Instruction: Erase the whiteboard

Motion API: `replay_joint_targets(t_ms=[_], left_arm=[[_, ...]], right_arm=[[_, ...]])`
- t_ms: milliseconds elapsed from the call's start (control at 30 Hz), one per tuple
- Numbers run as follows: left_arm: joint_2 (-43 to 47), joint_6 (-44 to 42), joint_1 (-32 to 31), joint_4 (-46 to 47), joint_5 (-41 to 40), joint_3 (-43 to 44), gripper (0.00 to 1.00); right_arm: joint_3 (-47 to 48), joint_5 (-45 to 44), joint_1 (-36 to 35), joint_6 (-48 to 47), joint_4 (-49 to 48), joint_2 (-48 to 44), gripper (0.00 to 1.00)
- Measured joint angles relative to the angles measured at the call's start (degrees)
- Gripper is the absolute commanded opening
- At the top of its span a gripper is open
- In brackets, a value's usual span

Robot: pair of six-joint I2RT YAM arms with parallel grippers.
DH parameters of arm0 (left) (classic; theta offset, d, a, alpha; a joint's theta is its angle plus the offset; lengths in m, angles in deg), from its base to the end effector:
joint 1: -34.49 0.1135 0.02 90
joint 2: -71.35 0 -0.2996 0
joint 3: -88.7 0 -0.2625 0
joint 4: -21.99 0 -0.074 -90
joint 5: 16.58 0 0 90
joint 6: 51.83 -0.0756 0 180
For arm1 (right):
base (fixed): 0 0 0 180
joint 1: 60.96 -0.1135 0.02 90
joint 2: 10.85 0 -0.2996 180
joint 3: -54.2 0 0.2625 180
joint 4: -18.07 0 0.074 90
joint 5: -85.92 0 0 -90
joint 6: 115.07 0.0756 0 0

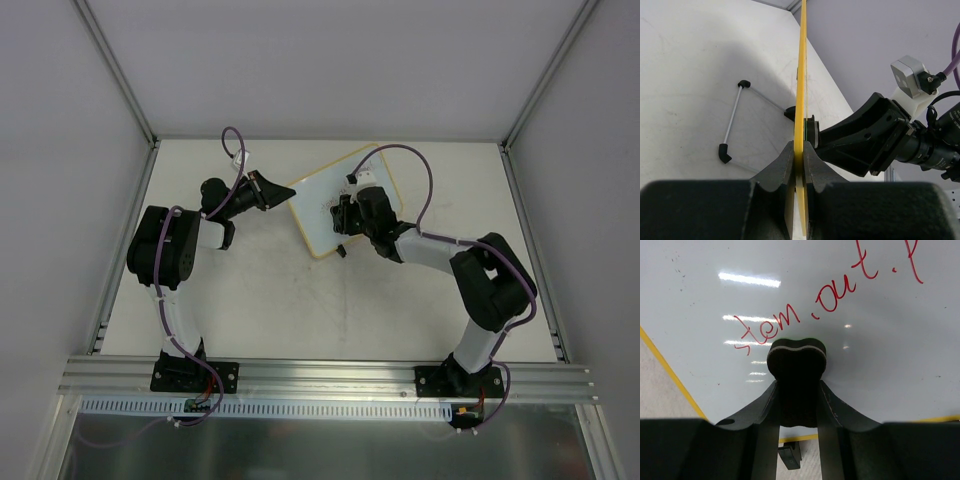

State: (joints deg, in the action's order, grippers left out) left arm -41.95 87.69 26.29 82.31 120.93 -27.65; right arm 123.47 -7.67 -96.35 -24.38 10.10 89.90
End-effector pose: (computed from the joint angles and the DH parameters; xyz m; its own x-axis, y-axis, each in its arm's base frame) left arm 0.4190 -0.1167 0.2118 -0.4999 -0.4471 -0.7418 0.6676 0.3468 -0.6588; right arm 0.3588 0.2491 0.2111 -0.3316 -0.2208 -0.9172 -0.5272 0.8496 -0.0139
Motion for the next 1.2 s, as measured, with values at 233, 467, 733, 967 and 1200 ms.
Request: replay_joint_targets(t_ms=[233, 467, 733, 967, 1200], left_arm=[[0.0, 0.0, 0.0, 0.0, 0.02, 0.0, 0.0], [0.0, 0.0, 0.2, 0.0, 0.02, 0.0, 0.0], [0.0, -0.02, 0.35, -0.02, 0.11, 0.0, 0.0], [0.0, -0.04, 0.44, 0.0, 0.07, 0.0, 0.0], [0.0, -0.07, 0.44, 0.0, 0.11, 0.0, 0.0]], right_arm=[[0.02, -1.22, -1.07, -0.66, -0.02, 0.02, 0.0], [0.98, -8.09, -5.68, -4.57, 0.44, 0.63, 0.0], [1.29, -8.39, -9.49, -6.32, 0.17, 1.33, 0.0], [2.86, -7.61, -12.24, -8.13, 0.48, 2.51, 0.0], [3.43, -4.87, -13.46, -8.98, 0.39, 3.06, 0.0]])
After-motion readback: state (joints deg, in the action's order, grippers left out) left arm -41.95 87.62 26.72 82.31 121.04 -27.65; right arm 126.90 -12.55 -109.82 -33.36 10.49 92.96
